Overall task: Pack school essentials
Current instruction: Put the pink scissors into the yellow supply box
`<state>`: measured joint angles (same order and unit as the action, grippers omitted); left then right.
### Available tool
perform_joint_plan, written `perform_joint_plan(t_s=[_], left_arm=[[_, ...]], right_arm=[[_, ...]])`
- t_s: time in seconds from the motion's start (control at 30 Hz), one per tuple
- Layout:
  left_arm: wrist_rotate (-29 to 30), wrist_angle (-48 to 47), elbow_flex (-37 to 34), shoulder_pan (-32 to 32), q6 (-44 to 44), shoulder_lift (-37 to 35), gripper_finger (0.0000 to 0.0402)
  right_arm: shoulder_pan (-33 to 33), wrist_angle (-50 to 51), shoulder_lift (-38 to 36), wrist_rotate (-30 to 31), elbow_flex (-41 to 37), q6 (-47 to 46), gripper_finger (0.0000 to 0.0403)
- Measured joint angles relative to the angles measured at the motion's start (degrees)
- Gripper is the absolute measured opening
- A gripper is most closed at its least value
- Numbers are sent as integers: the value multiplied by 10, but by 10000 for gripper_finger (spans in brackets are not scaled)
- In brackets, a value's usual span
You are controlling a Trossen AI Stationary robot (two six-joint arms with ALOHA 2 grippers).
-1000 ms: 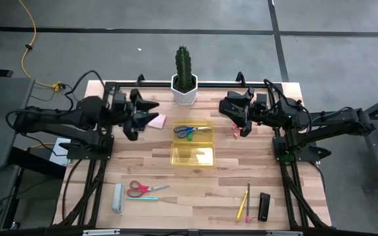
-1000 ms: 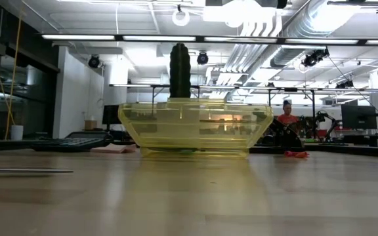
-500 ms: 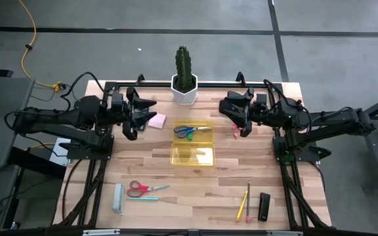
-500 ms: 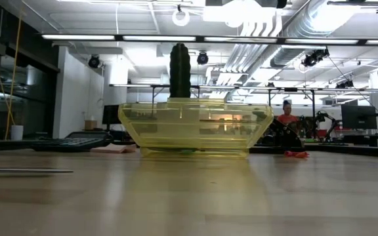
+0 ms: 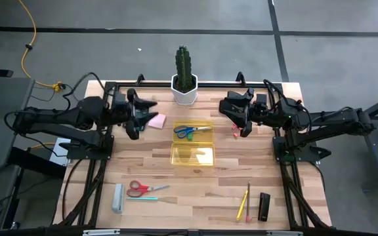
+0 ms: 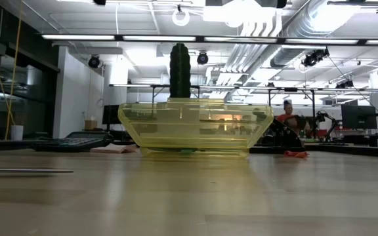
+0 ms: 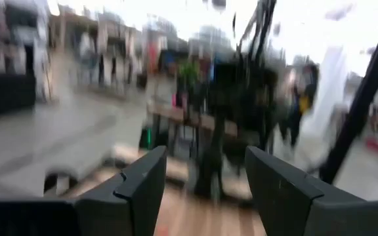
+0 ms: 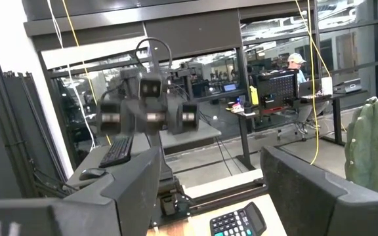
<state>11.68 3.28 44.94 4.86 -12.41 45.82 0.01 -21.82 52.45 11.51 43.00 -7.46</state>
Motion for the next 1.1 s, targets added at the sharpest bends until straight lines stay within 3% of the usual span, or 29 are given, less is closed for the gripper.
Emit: perform_joint_plan(t_s=[0.27,0.37,0.57,0.7,0.83,1.1], left_arm=[[-93,-400,14,-71,-153,34,185],[-112,-480,-14,-122,-204,59,180],[-132,-453,-89,-246,-261,107,177],[-105,-416,-119,-307,-275,151,179],[-84,-385,-127,-342,-286,201,179],[-97,-319,-127,-377,-285,276,177]], right_arm=[[0,3,0,0,0,0,254],[0,5,0,0,0,0,254],[0,19,0,0,0,0,254],[0,28,0,0,0,-1,254],[0,28,0,0,0,0,254],[0,29,0,0,0,0,254]])
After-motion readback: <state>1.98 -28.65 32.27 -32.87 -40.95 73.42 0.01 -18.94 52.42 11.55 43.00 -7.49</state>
